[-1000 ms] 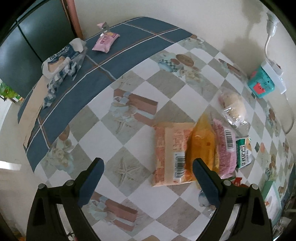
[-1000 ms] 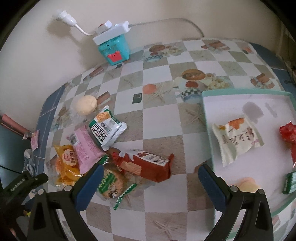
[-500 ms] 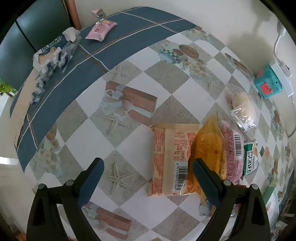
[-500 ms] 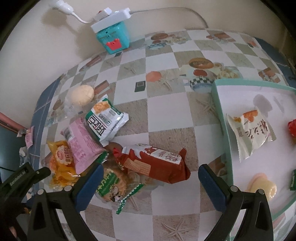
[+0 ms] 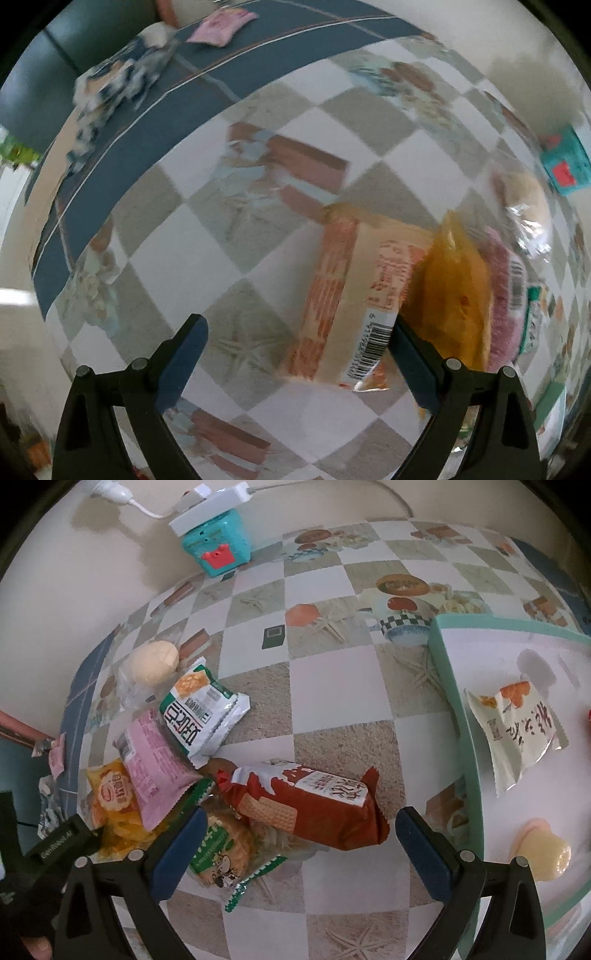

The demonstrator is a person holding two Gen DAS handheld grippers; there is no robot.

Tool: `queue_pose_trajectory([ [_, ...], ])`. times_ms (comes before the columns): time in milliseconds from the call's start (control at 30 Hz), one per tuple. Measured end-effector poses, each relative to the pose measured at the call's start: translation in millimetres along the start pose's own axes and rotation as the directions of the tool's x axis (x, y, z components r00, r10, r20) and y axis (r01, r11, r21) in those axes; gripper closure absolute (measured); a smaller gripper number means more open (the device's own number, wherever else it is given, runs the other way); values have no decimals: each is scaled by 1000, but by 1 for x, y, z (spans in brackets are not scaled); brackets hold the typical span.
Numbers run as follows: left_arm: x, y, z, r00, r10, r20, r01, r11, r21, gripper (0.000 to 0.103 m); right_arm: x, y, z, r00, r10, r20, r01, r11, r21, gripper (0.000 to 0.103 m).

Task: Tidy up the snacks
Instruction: 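Grasp the orange bread bag with left gripper while right grasps red wafer bag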

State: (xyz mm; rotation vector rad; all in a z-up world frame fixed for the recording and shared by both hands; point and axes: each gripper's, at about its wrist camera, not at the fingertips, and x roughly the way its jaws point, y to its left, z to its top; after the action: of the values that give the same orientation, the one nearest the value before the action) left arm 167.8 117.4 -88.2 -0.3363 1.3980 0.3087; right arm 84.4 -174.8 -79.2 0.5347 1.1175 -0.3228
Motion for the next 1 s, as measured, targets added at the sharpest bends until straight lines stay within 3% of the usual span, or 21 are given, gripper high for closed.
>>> queue_pose_trajectory([
  [300,7,9,0,1000,-15,-11,15,1000,-17,9,-4,-2,1,1000,11,19,-11,1000,14,15],
  [400,8,8,-1,999,-35,-16,35,999,-21,25,-5,-2,1,999,31,22,-31,999,11,22],
  [467,10,9,-2,999,-43,-16,42,999,-14,29,-6,-1,1,999,36,27,-36,999,15,24],
  [533,9,0,-5,999,-49,-10,49,999,-2,46,-7,-1,1,999,43,30,-44,999,14,27],
  [600,7,-6,-5,999,-51,-1,51,999,7,53,-8,-1,2,998,48,31,-48,999,12,29],
  [1000,-8,-8,0,996,-87,17,87,996,1,58,-19,0,2,997,70,35,-70,998,2,31],
])
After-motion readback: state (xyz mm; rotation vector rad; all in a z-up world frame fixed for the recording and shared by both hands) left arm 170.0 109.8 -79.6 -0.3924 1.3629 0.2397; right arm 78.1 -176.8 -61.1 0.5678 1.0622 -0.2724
